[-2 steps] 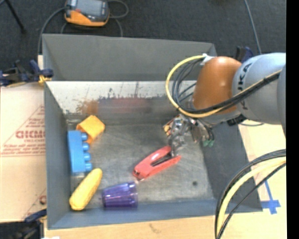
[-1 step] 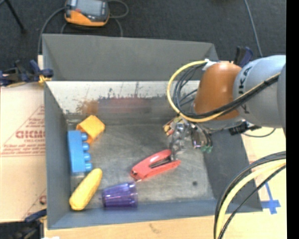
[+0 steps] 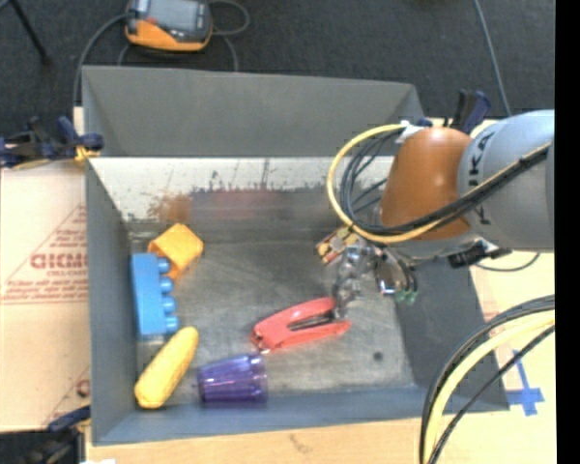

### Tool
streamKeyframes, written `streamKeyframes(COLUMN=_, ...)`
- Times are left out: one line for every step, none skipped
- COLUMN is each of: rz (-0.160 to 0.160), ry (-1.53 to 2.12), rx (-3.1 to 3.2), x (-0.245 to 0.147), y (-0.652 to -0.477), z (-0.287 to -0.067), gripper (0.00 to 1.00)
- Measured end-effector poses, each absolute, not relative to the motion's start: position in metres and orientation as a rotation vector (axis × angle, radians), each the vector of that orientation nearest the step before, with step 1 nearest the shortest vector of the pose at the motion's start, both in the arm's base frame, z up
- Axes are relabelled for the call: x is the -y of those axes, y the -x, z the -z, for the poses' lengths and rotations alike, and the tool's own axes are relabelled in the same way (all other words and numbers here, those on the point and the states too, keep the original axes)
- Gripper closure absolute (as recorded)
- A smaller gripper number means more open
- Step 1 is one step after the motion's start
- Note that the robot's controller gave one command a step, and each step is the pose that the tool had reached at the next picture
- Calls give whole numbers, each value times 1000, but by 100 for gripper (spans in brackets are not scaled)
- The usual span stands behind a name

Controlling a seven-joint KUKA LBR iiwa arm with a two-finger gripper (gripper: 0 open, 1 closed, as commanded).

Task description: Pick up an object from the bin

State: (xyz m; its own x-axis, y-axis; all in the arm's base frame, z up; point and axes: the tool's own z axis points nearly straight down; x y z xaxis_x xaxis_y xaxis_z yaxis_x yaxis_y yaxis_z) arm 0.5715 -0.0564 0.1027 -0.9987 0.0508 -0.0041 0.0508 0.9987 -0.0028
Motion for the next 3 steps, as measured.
streamKeyframes(rz=-2, ry=-128, rx=-3145, x=60, y=-560, z=-144, gripper=100)
streamKeyframes(rz=4, ry=-99, rx=-3132, x=61, y=-581, z=-96, gripper=0)
streamKeyframes(rz=5, ry=-95, rx=-3128, x=61, y=-584, z=-97, gripper=0)
